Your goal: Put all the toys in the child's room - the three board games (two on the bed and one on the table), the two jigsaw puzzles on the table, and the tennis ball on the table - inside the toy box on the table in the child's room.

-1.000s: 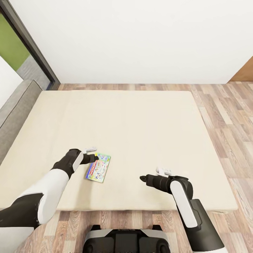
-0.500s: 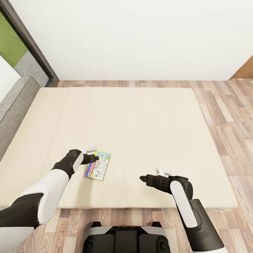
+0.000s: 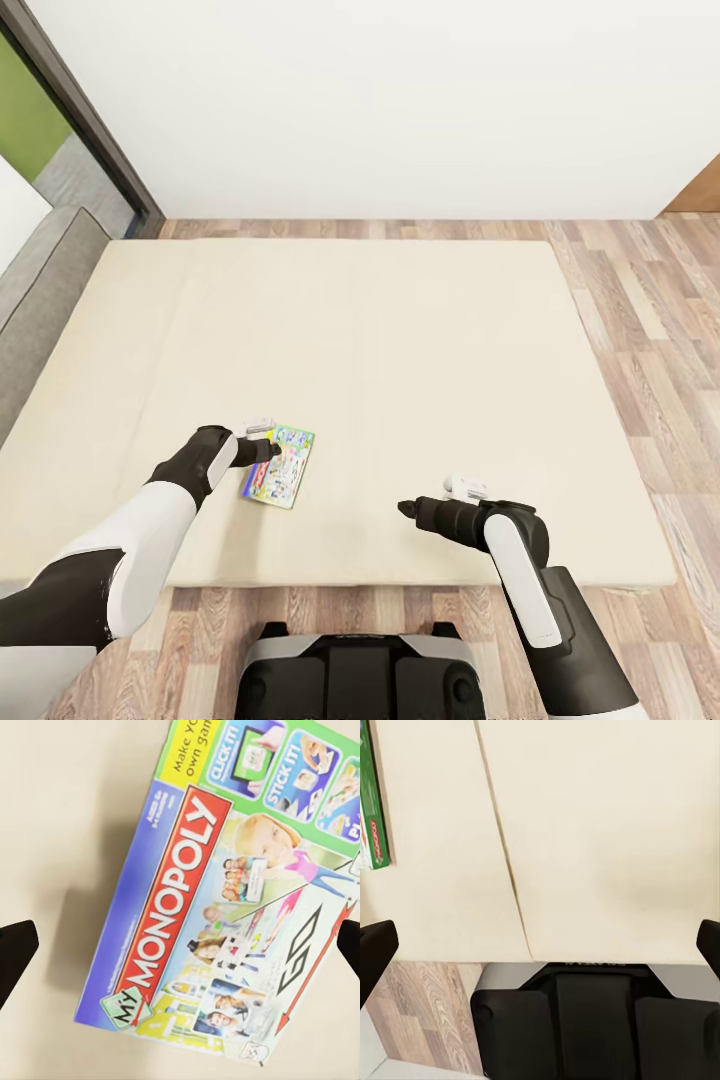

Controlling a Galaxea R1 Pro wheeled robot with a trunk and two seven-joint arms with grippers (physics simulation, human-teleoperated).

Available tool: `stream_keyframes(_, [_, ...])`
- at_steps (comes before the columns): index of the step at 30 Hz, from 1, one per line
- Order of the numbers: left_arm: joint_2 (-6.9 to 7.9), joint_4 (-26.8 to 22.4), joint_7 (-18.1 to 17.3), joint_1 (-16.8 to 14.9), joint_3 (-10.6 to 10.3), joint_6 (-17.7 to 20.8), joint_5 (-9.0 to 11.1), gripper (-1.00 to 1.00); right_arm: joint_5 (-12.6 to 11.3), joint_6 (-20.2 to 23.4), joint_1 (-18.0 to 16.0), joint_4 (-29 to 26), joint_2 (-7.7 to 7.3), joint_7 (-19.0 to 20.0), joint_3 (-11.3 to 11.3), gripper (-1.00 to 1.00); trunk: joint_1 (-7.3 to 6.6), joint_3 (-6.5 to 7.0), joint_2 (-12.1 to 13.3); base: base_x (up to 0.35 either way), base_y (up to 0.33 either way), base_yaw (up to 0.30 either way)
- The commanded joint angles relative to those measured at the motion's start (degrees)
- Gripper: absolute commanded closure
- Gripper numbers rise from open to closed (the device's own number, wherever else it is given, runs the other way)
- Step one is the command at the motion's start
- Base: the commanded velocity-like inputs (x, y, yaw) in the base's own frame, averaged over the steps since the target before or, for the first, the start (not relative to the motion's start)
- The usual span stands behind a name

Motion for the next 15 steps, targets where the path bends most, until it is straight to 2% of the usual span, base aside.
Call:
stream_keyframes(1, [0.0,-0.1,-0.2,0.0,0.3,0.2,0.1,-1.0,-0.6,0.1,0.0,0.0,0.01,-0.6,0.0,-1.0,0.03,-0.17,-0.1,0.0,0.0,0.0])
stream_keyframes(15, [0.7,-0.7,-1.8,0.0,0.5,-0.2,0.4,-1.0,-0.6,0.1,0.0,-0.1,0.01,-0.6,0.0,-1.0,0.03,-1.49,-0.1,0.0,0.0,0.0])
